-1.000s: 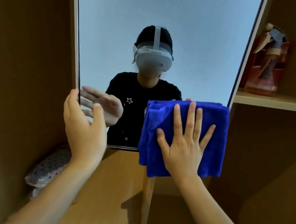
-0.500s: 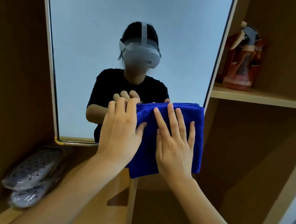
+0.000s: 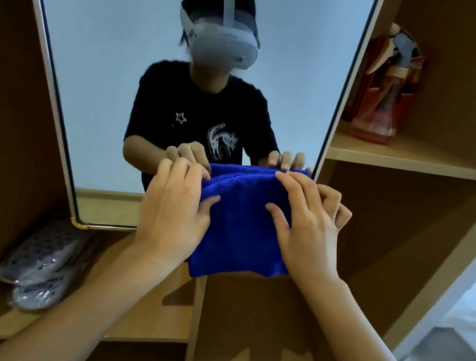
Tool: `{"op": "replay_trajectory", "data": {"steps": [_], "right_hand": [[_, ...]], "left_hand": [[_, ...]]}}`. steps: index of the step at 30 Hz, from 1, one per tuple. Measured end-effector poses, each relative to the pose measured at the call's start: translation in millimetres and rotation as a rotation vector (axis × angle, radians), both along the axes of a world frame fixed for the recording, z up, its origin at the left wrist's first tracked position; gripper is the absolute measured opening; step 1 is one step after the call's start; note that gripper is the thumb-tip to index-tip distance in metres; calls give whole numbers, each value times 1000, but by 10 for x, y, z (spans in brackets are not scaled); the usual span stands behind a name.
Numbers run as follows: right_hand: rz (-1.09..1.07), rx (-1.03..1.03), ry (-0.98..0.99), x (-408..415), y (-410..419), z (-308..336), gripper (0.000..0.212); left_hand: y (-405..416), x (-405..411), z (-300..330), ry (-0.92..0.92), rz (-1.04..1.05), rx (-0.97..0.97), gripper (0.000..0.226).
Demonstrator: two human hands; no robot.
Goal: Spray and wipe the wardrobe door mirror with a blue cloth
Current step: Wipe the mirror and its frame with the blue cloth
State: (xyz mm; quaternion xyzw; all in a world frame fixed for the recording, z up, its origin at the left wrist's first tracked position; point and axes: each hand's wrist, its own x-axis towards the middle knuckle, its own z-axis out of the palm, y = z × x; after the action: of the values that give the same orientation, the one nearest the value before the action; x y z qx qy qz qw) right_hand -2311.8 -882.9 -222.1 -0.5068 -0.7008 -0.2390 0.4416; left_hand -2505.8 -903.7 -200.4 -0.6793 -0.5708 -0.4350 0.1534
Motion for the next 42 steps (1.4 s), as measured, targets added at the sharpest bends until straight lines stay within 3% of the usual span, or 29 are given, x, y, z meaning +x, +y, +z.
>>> {"op": "replay_trajectory", "data": {"steps": [9,13,19,23,28,34,37,40,42], "right_hand": [[-28,-580,-46,104,-216,730,25],[26,-722,-35,89,-501,1175,18],[251,-1060,275,-5,-937,2176,11],[352,-1149,430,-103,-1197,2757,14],[348,-1102,453,-236,-1406,3270,20],[189,-916,517,-482,-1474,3385,27],[130,-828,553,-660,-1560,3478,29],[381,-985,698,-813,-1734,3676,20],[659,-1263,779,-831,-1823,3791,41]], "left_hand": [[-282,26,644,-4,-46,-410,20],[-463,-91,1041,-116,-92,-549,16],[-772,-340,1956,-523,-245,-888,16],[-1052,-521,2546,-612,-326,-979,20],[-1367,-656,3137,-660,-325,-942,20],[-1593,-575,3572,-603,-340,-697,21],[-1642,-486,3642,-596,-228,-602,21],[-1636,-443,3665,-663,-102,-561,21],[-1617,-414,3679,-693,-60,-563,21]]}}
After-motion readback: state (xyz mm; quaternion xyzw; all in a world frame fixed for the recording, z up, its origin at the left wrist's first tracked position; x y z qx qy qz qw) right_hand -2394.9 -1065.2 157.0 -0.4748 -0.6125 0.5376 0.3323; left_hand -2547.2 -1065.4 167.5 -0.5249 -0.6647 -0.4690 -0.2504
